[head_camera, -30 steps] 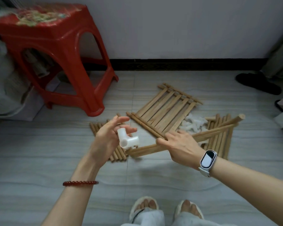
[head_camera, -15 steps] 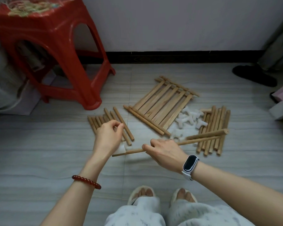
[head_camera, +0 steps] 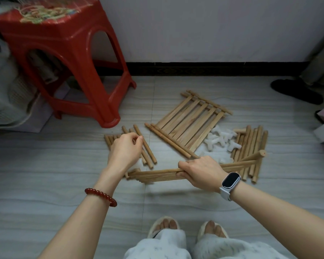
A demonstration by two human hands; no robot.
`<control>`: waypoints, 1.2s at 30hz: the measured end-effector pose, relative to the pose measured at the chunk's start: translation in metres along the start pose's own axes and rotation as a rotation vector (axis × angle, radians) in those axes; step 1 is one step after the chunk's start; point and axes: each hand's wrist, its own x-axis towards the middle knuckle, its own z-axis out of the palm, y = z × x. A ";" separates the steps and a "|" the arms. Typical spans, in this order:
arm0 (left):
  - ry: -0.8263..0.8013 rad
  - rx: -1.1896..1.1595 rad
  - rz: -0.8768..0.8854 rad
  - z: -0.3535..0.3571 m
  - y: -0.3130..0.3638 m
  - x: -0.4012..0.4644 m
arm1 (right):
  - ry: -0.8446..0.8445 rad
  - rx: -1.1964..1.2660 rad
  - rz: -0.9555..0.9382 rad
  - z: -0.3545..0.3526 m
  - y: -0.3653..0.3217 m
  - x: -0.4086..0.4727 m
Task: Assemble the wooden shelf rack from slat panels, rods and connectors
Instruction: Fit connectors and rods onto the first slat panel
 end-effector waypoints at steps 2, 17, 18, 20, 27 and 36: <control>0.003 0.046 -0.024 0.000 0.005 0.008 | 0.012 0.006 0.006 -0.001 0.003 0.005; 0.564 0.407 0.626 -0.001 0.031 0.011 | 0.125 -0.065 0.081 -0.021 0.045 -0.010; 0.535 0.362 0.724 0.008 0.038 0.006 | 0.130 -0.092 0.120 -0.021 0.053 -0.019; 0.298 0.292 0.876 0.037 0.052 -0.010 | 0.148 -0.099 0.208 -0.022 0.064 -0.036; 0.039 0.293 0.985 0.103 0.060 -0.011 | 0.846 0.017 0.235 -0.027 0.094 -0.076; 0.281 0.319 0.968 0.099 0.052 0.038 | 0.153 0.459 0.939 0.119 0.167 -0.083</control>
